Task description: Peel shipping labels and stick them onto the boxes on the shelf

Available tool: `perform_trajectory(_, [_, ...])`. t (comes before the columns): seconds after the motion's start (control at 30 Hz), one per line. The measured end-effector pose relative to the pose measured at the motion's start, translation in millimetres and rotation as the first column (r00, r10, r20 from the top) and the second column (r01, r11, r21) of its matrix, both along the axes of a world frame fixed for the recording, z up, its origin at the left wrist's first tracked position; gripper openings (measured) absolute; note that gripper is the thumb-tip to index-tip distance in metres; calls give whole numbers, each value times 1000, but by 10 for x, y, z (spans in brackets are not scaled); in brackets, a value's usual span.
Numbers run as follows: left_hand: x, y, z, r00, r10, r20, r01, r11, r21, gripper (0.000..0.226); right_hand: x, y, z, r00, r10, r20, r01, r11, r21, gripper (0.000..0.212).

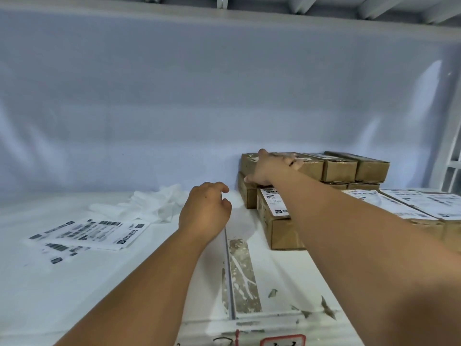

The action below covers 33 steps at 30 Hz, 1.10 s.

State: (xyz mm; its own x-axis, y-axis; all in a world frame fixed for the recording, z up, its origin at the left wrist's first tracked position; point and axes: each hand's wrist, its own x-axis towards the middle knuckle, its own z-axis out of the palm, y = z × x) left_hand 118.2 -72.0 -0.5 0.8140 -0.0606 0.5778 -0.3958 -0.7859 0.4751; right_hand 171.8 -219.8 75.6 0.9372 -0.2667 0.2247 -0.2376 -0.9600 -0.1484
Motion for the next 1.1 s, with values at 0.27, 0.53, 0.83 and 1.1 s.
perform_trajectory(0.27, [-17,-4,22,998,14,-53,-15,1000,-26,33,-82,6,71,995,40,95,-51,992,116,78])
perform_trajectory(0.53, [-121,-11,94,994,-88,-69,63,949,-310,37,-478,256,187,836,199,511,-362,900,241,71])
perform_trajectory(0.83, [-481,121,335,917,-395,58,250,454,-855,41,-1138,639,-42,855,196,480,-404,832,380,65])
perform_trajectory(1.1, [-740,436,97,877,-471,-101,171,501,-848,32,-1473,634,-471,868,360,343,-468,824,320,72])
